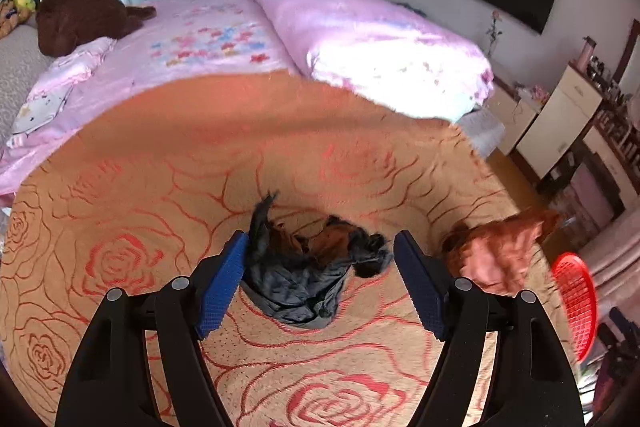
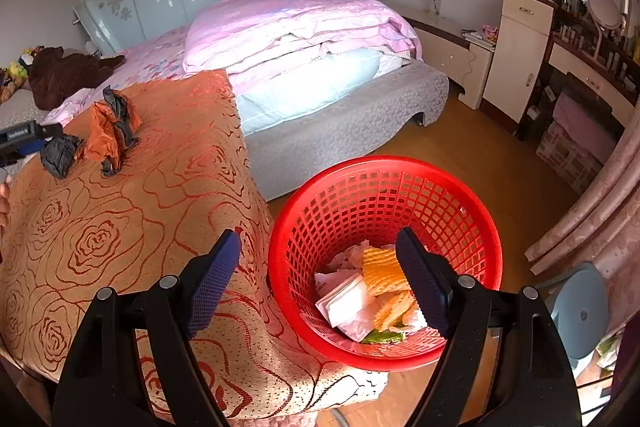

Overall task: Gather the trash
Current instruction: 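Move both open tools back toward the black bag and brown cloth on the bedspread, then grasp the black plastic bag with the left tool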

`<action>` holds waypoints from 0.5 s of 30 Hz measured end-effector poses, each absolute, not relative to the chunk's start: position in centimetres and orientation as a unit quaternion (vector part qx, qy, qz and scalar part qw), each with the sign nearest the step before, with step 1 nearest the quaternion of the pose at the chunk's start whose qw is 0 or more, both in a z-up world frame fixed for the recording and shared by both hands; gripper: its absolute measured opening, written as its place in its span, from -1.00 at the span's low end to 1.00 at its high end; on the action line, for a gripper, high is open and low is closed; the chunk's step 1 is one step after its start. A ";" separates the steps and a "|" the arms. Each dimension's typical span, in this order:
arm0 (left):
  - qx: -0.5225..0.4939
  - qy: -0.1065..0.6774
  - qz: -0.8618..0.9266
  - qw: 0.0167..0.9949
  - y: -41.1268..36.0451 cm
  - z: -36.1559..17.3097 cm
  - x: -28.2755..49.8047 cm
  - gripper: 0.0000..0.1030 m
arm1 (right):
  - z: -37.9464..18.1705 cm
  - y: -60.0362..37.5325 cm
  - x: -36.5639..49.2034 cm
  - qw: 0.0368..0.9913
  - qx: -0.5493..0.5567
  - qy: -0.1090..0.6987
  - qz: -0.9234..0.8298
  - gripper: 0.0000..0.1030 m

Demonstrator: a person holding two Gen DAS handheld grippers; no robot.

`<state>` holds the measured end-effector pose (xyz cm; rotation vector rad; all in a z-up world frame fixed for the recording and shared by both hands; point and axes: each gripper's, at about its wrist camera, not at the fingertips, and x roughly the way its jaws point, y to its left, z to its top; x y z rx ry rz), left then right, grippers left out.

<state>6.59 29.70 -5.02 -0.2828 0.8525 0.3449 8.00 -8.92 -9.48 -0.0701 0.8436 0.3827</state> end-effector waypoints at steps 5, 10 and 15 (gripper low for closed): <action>-0.121 0.399 0.173 0.892 29.4 -5.9 6.2 0.36 | -9.6 -8.3 7.8 0.893 -0.038 0.406 0.188 0.51; -0.092 0.395 0.190 0.894 29.1 -6.5 5.9 0.00 | -9.2 -6.6 7.4 0.892 -0.042 0.401 0.203 0.51; -0.077 0.383 0.195 0.900 28.6 -6.6 5.0 -0.13 | -8.3 -3.6 7.4 0.891 -0.044 0.390 0.228 0.51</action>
